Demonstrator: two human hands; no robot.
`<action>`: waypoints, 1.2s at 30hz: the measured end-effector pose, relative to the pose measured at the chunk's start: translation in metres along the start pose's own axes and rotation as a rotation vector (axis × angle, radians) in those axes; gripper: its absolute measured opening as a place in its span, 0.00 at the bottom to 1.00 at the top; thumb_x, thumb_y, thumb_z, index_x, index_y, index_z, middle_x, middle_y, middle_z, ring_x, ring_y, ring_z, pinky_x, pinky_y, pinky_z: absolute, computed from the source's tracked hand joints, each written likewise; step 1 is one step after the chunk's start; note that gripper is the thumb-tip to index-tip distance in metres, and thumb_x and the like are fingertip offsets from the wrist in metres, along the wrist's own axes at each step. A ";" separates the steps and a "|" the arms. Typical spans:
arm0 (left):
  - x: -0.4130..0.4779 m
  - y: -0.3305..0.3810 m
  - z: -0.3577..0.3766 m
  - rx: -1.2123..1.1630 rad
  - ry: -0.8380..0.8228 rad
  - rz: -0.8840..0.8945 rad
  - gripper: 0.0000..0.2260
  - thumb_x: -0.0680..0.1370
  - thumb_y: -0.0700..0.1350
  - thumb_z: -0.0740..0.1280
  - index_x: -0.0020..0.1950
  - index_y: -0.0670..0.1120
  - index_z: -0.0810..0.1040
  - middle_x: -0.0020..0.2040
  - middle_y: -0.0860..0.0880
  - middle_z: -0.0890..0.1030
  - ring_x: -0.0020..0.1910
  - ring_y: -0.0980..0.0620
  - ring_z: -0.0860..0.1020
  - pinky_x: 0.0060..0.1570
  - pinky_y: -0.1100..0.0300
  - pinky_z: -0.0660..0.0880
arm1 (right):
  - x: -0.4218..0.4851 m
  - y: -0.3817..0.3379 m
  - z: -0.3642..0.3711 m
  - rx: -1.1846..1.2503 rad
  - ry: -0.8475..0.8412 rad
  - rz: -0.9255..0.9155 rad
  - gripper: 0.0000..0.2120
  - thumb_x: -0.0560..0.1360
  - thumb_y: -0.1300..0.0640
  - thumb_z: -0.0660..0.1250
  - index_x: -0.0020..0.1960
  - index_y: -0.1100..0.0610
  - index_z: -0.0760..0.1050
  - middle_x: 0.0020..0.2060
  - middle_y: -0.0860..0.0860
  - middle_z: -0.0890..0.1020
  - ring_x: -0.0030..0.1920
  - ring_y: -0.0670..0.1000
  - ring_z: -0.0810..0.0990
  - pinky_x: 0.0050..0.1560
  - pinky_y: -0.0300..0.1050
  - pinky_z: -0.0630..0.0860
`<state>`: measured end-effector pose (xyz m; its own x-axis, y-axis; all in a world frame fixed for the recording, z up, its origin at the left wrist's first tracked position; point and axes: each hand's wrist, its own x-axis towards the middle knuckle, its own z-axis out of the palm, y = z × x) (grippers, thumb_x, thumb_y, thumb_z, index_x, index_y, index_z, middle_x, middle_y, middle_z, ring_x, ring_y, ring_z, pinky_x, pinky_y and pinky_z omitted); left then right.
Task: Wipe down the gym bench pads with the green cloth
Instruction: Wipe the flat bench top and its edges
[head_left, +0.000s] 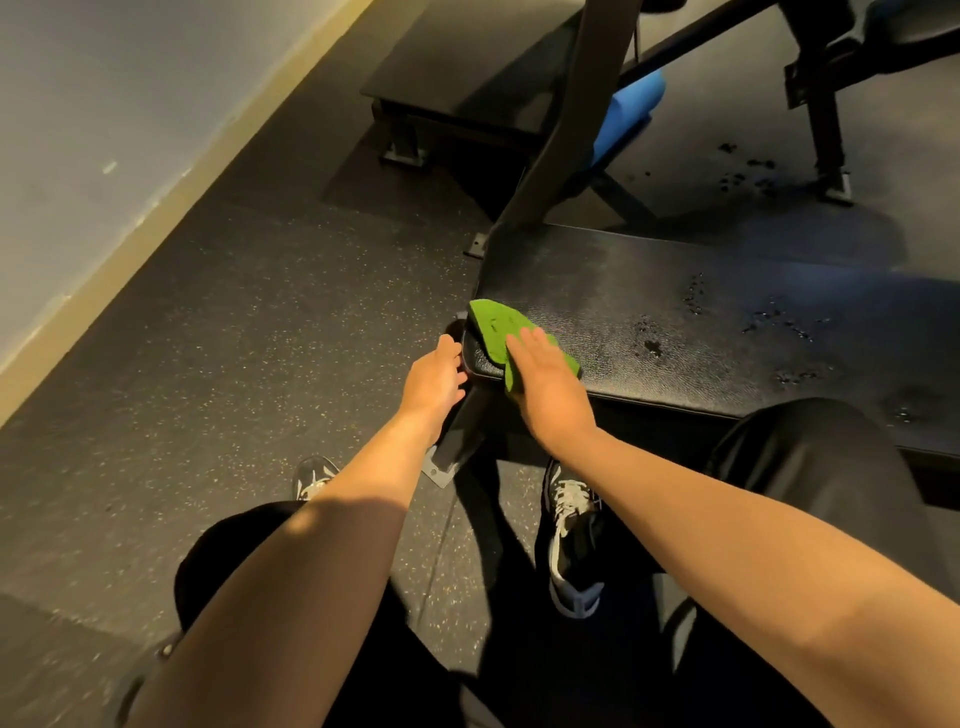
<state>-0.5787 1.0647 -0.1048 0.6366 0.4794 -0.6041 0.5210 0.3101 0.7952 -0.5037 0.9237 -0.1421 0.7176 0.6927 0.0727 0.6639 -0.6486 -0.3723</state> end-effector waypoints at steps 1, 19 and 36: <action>-0.001 -0.002 0.001 -0.017 0.000 0.003 0.24 0.86 0.55 0.50 0.78 0.43 0.67 0.74 0.45 0.72 0.71 0.45 0.73 0.69 0.51 0.70 | 0.006 -0.007 0.003 -0.001 -0.008 -0.027 0.36 0.73 0.70 0.66 0.78 0.58 0.60 0.78 0.57 0.60 0.79 0.58 0.53 0.79 0.49 0.49; 0.016 -0.009 0.041 0.632 0.132 0.251 0.24 0.84 0.40 0.60 0.78 0.56 0.65 0.77 0.44 0.60 0.74 0.40 0.61 0.71 0.51 0.62 | -0.019 0.078 -0.045 0.036 -0.069 0.087 0.31 0.81 0.55 0.60 0.80 0.56 0.53 0.80 0.54 0.53 0.80 0.54 0.48 0.79 0.52 0.47; 0.022 -0.008 0.023 0.591 0.129 0.343 0.23 0.81 0.36 0.63 0.76 0.45 0.70 0.70 0.46 0.73 0.69 0.48 0.72 0.65 0.59 0.67 | 0.032 0.015 -0.027 0.110 -0.173 -0.047 0.29 0.78 0.59 0.62 0.78 0.58 0.60 0.78 0.57 0.60 0.78 0.57 0.55 0.77 0.55 0.53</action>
<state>-0.5561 1.0538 -0.1259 0.7672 0.5752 -0.2839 0.5479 -0.3576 0.7562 -0.4649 0.9280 -0.1199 0.6334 0.7711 -0.0643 0.6616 -0.5828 -0.4718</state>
